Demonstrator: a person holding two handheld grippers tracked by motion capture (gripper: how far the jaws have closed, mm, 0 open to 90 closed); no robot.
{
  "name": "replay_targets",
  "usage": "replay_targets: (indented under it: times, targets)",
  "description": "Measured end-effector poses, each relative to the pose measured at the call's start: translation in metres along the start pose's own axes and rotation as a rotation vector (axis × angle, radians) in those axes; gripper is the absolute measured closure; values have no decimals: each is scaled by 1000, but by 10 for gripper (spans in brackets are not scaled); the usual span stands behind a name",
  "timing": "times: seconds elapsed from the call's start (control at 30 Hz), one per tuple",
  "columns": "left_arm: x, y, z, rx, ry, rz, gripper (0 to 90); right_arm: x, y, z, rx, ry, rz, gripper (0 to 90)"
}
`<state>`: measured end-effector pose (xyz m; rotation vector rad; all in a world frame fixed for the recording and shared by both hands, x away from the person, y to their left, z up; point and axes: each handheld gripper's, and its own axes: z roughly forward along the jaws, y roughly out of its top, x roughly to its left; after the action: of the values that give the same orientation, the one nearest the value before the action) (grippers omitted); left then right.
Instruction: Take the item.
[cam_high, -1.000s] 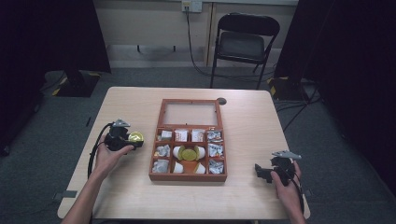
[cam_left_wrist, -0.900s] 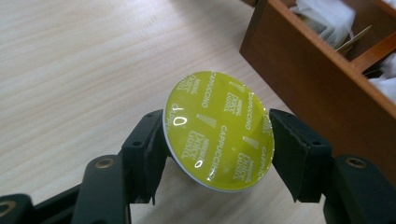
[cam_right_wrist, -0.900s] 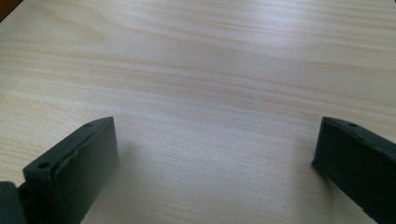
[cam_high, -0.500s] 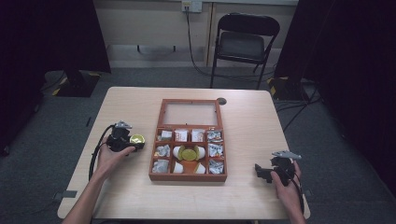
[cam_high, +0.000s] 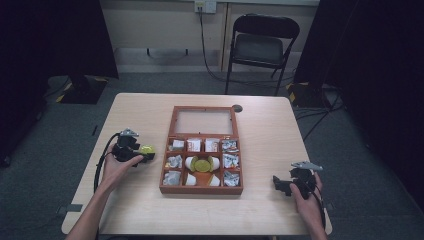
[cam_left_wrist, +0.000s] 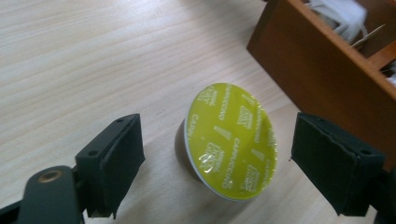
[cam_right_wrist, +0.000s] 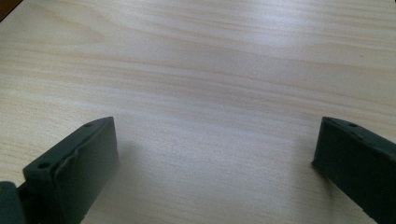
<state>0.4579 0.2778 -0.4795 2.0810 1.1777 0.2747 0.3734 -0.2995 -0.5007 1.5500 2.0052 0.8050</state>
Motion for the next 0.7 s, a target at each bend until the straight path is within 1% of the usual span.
replay_targets:
  times: [0.03,0.1,0.27,0.3,0.37,0.43,0.47,0.5,0.53,0.57,0.67,0.7]
  targets:
    - [-1,0,-2,-17,4,12,162,0,0,0,0,0,0,0]
    - [-2,1,-5,-29,14,15,162,0,0,0,0,0,0,0]
    - [-5,2,-12,-49,12,20,162,0,0,0,0,0,0,0]
    - [-6,3,-15,-66,10,27,162,0,0,0,0,0,0,0]
    - [-6,4,-19,-73,4,15,162,0,0,0,0,0,0,0]
    - [-7,4,-21,-81,2,15,162,0,0,0,0,0,0,0]
    - [-9,6,-25,-92,10,19,162,0,0,0,0,0,0,0]
    - [-10,7,-27,-93,11,17,162,0,0,0,0,0,0,0]
    - [-13,8,-30,-78,18,25,162,0,0,0,0,0,-1,0]
    - [-15,9,-33,-75,30,30,163,0,0,0,-1,1,-1,0]
    - [-20,9,-43,-86,34,50,163,0,1,1,-3,3,-4,0]
    - [-21,9,-46,-81,46,55,164,0,1,1,-3,3,-4,0]
